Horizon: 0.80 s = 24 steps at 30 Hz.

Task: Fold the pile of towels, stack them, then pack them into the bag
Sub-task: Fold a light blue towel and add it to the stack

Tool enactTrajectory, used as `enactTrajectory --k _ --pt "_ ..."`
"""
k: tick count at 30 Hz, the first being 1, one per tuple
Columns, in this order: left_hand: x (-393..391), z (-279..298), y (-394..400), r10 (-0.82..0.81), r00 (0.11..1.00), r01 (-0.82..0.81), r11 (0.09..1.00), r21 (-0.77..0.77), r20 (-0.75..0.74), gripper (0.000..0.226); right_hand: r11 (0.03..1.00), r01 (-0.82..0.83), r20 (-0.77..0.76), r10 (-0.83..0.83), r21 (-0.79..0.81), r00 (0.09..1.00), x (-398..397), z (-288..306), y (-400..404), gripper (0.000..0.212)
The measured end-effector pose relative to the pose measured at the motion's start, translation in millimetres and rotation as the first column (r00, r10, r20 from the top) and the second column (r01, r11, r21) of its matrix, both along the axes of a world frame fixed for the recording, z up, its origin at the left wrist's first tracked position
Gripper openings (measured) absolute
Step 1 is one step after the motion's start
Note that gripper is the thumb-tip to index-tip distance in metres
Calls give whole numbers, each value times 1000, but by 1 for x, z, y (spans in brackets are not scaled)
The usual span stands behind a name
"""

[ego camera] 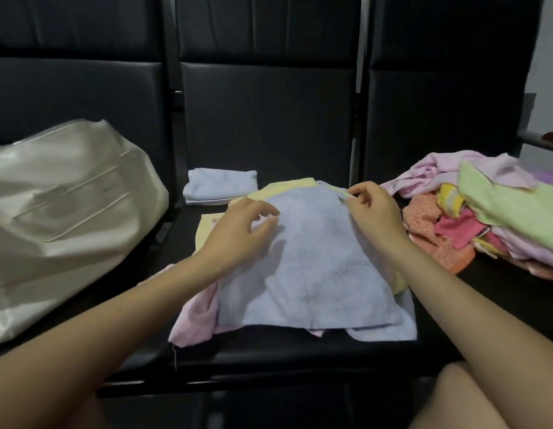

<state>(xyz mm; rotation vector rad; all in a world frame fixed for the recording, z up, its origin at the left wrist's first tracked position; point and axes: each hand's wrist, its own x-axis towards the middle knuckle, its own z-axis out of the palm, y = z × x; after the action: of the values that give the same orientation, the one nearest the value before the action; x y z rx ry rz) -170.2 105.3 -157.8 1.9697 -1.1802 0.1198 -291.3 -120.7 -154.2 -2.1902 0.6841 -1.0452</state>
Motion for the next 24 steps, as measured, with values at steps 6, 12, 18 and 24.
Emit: enactTrajectory --k 6,12,18,24 --pt "-43 -1 26 -218 958 179 962 206 187 14 962 -272 -117 271 12 955 -34 4 39 3" --pt "-42 -40 43 -400 892 267 843 467 212 39 792 -610 -580 510 29 635 -71 -12 75 16" --pt "-39 -50 40 -426 869 284 847 450 252 29 753 -649 -693 411 -107 592 -70 -31 86 28" --pt "-37 -49 42 -440 859 304 849 432 261 33 768 -637 -692 426 -64 583 -65 -27 87 17"
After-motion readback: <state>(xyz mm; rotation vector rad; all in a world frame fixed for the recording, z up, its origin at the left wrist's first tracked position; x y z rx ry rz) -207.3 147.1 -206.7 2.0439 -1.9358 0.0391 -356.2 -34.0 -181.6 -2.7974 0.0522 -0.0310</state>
